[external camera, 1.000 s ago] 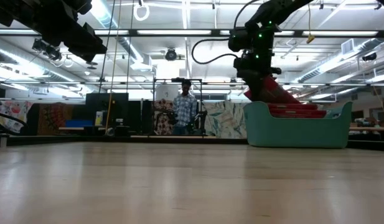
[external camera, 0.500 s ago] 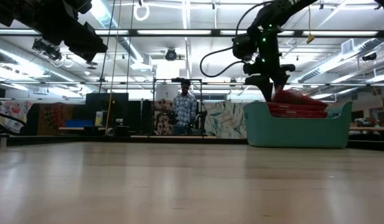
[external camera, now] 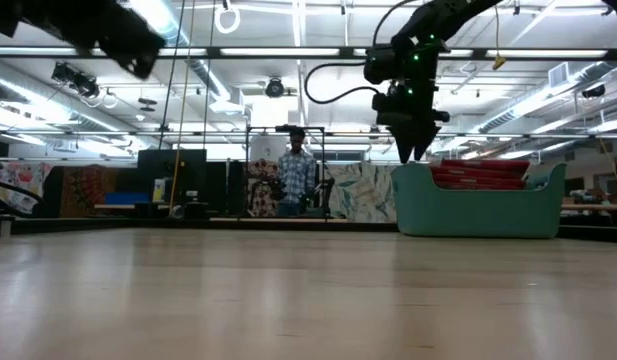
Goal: Sort popcorn bags into baskets
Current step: Return to Home Position
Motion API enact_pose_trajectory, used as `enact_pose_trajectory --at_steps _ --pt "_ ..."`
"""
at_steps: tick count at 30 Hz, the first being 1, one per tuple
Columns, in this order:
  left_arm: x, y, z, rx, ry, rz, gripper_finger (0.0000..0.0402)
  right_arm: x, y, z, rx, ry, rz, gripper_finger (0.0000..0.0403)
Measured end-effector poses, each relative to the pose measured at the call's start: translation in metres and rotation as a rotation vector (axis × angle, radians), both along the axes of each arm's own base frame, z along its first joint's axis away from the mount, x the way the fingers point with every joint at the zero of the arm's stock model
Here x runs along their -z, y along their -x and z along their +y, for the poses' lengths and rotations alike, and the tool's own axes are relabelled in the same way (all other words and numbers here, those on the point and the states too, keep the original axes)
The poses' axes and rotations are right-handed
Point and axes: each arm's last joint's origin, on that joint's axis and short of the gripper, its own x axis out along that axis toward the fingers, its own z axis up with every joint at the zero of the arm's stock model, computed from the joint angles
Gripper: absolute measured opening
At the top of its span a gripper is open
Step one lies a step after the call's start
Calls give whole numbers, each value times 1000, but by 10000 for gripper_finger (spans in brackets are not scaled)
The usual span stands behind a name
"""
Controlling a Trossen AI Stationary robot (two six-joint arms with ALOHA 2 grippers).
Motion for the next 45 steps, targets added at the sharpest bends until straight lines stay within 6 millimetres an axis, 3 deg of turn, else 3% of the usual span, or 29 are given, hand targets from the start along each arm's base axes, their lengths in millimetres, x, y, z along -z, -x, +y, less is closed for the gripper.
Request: enact_pose_trajectory --at_steps 6,12,17,23,32,39,45 --pt "-19 32 7 -7 10 -154 125 -7 -7 12 -53 9 -40 242" --pt "2 53 12 -42 94 -197 125 -21 -10 37 -138 70 -185 242" --pt "26 63 16 -91 145 -224 125 -7 -1 70 -195 92 -360 242" --pt "30 74 21 -169 147 -332 125 5 16 108 -234 105 -516 242" --pt "31 75 22 -214 116 -347 125 14 55 143 -239 151 -715 242" --pt "32 74 22 -225 98 -359 125 40 75 160 -247 154 -889 242" --pt "47 68 20 -221 110 -366 125 60 83 171 -280 145 -973 242"
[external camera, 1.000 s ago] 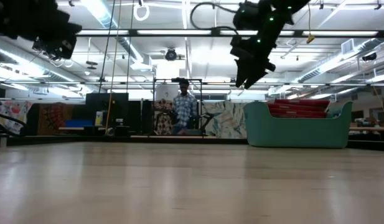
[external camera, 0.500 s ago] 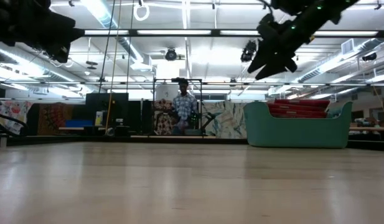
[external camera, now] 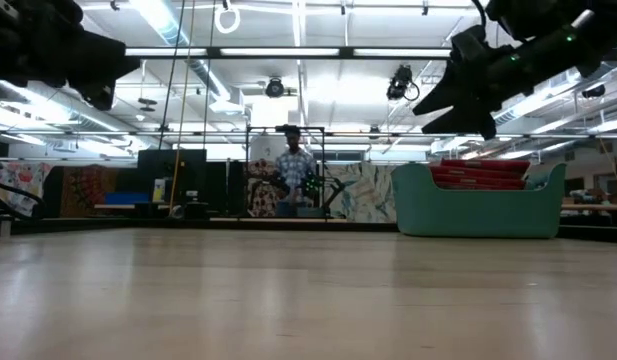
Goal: Sort popcorn bags into baskets
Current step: Return to Home Position
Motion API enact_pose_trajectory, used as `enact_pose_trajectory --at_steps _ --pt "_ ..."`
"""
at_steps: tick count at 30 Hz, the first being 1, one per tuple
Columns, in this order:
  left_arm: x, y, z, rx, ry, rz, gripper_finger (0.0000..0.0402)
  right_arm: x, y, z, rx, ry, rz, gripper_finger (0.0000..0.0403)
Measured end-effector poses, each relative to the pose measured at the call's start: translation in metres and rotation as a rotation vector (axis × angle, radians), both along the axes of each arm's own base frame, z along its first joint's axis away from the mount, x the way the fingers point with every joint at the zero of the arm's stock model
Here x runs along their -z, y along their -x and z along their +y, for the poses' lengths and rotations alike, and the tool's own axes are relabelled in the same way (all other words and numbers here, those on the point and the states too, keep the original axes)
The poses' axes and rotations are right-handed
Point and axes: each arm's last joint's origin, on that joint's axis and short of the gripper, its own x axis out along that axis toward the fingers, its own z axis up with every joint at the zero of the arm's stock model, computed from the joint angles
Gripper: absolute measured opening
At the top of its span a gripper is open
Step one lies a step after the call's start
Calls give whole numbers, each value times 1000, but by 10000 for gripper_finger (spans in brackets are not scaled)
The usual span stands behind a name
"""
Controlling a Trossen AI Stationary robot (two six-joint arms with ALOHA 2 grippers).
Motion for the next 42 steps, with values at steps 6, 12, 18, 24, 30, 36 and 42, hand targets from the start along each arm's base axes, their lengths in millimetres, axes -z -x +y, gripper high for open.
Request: enact_pose_trajectory --at_steps 6,12,18,24,30,36,42 --pt "4 -1 -1 -41 -13 3 125 16 9 11 -8 -4 -30 242" --pt "4 0 -3 -81 -65 9 116 30 20 19 15 -9 -107 242" --pt "4 1 -6 -53 -112 11 84 41 29 23 -23 0 -237 242" --pt "2 1 -7 -28 -173 -4 50 60 41 25 -68 11 -349 242" --pt "-5 2 -9 35 -178 -77 25 60 41 24 -49 35 -340 242" --pt "-2 1 -7 -18 -128 -51 12 61 40 24 -36 44 -326 242" --pt "1 1 -7 -27 -130 -21 18 62 41 23 -17 87 -306 242"
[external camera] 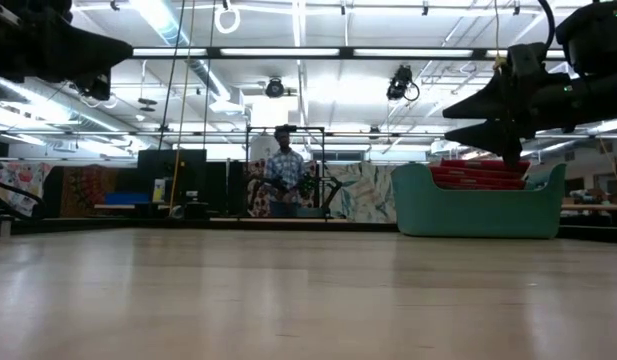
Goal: Sort popcorn bags into baskets
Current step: Return to Home Position
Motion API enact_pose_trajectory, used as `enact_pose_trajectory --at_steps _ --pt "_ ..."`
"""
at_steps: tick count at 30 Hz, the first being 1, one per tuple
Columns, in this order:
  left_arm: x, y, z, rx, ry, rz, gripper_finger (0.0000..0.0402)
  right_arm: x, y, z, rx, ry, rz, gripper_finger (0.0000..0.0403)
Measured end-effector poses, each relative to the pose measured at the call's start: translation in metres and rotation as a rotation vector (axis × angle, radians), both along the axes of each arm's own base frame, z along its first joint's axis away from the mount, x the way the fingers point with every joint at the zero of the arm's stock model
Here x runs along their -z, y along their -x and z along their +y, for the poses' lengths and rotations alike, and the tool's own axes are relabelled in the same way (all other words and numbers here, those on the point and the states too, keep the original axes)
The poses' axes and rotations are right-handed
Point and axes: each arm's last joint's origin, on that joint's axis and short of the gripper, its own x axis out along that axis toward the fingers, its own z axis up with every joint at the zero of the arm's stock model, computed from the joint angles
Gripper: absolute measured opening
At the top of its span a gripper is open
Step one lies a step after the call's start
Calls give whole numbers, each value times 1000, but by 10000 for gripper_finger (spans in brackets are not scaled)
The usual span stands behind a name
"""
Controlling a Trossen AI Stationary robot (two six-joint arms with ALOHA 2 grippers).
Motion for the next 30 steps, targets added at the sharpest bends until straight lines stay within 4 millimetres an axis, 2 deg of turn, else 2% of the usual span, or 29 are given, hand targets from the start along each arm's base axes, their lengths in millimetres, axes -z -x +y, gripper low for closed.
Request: enact_pose_trajectory --at_steps 4,30 --pt "0 0 0 3 45 -6 19 0 0 0 -9 9 4 242" --pt "0 0 0 3 46 -7 20 0 0 0 -12 3 2 244"
